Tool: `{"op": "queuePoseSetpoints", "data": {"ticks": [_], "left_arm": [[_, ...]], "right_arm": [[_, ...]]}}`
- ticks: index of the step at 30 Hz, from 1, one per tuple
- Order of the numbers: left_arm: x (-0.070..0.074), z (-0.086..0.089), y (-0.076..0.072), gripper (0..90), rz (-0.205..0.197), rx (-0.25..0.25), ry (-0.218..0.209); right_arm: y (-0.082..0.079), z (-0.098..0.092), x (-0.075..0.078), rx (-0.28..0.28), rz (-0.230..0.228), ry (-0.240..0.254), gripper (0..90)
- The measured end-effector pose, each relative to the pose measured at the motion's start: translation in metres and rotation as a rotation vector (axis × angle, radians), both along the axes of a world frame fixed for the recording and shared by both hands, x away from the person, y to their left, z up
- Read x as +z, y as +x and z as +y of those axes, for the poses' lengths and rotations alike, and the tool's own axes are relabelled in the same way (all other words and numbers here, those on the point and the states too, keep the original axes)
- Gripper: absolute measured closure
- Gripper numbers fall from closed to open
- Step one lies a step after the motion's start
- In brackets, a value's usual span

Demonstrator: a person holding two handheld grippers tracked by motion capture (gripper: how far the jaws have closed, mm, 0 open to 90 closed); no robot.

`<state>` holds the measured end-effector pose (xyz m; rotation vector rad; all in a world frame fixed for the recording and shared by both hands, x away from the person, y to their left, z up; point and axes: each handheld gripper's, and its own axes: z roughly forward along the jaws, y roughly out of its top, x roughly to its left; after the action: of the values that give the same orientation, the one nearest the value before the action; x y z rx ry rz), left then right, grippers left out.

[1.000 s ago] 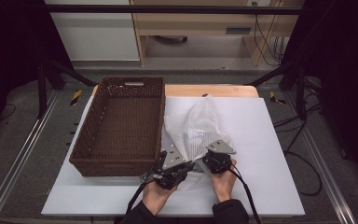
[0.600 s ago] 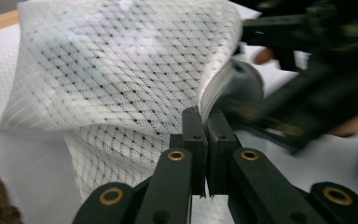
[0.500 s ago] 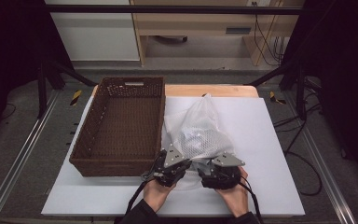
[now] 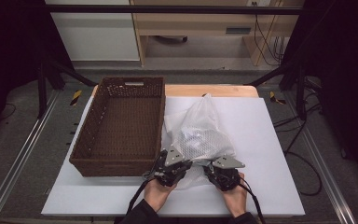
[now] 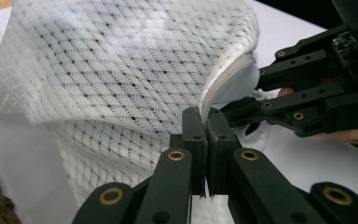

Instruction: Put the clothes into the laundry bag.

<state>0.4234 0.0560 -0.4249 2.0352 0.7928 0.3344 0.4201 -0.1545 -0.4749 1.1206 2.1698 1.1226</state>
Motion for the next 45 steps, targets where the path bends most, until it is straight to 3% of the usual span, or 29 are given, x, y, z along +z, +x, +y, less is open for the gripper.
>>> {"op": "queuePoseSetpoints", "data": {"ticks": [4,10,12,13,14,15,17,20,21,23,25,30,33,35,37,45], "left_arm": [[0.01,0.002,-0.005,87.4,-0.014,-0.011,-0.021],[0.019,0.002,-0.012,87.6,-0.026,-0.032,-0.041],[0.022,0.001,-0.015,87.6,-0.031,-0.041,-0.046],[0.022,-0.001,-0.017,87.6,-0.033,-0.048,-0.042],[0.022,-0.001,-0.017,87.6,-0.033,-0.048,-0.042],[0.021,-0.002,-0.017,87.6,-0.03,-0.053,-0.036],[0.017,-0.003,-0.016,87.6,-0.018,-0.057,-0.028],[0.015,-0.004,-0.014,87.6,-0.012,-0.056,-0.023],[0.014,-0.003,-0.013,87.6,-0.011,-0.054,-0.022],[0.013,-0.002,-0.011,87.6,-0.009,-0.047,-0.024],[0.012,-0.001,-0.01,87.5,-0.012,-0.04,-0.024],[0.008,-0.001,-0.006,87.5,-0.005,-0.03,-0.016],[0.005,-0.002,-0.005,87.5,-0.003,-0.027,-0.008],[0.003,-0.002,-0.004,87.4,0.001,-0.025,-0.005],[0.001,-0.002,-0.002,87.4,0.007,-0.025,-0.004],[0.002,-0.005,-0.006,87.6,0.012,-0.053,-0.024]], "right_arm": [[-0.001,0.011,0.015,0.036,-0.032,0.035,72.5],[0.011,0.024,0.024,0.031,-0.05,0.079,79.9],[0.019,0.029,0.022,0.001,-0.06,0.078,80.5],[0.031,0.033,0.015,-0.054,-0.073,0.063,80.8],[0.031,0.033,0.015,-0.054,-0.073,0.063,80.8],[0.038,0.035,0.01,-0.088,-0.075,0.057,80.8],[0.053,0.034,-0.003,-0.197,-0.124,0.015,80.0],[0.055,0.034,-0.005,-0.209,-0.126,0.015,77.7],[0.054,0.034,-0.004,-0.199,-0.117,0.023,74.1],[0.05,0.032,-0.001,-0.157,-0.102,0.034,58.6],[0.038,0.029,0.003,-0.12,-0.085,0.019,36.5],[0.021,0.017,0.003,-0.093,-0.053,-0.004,28.7],[0.015,0.009,0.001,-0.081,-0.047,-0.005,34.1],[0.013,0.004,-0.001,-0.076,-0.059,-0.009,58.2],[0.017,0.004,-0.004,-0.081,-0.033,-0.006,80.2],[0.045,0.03,-0.008,-0.096,-0.006,-0.019,83.5]]}}
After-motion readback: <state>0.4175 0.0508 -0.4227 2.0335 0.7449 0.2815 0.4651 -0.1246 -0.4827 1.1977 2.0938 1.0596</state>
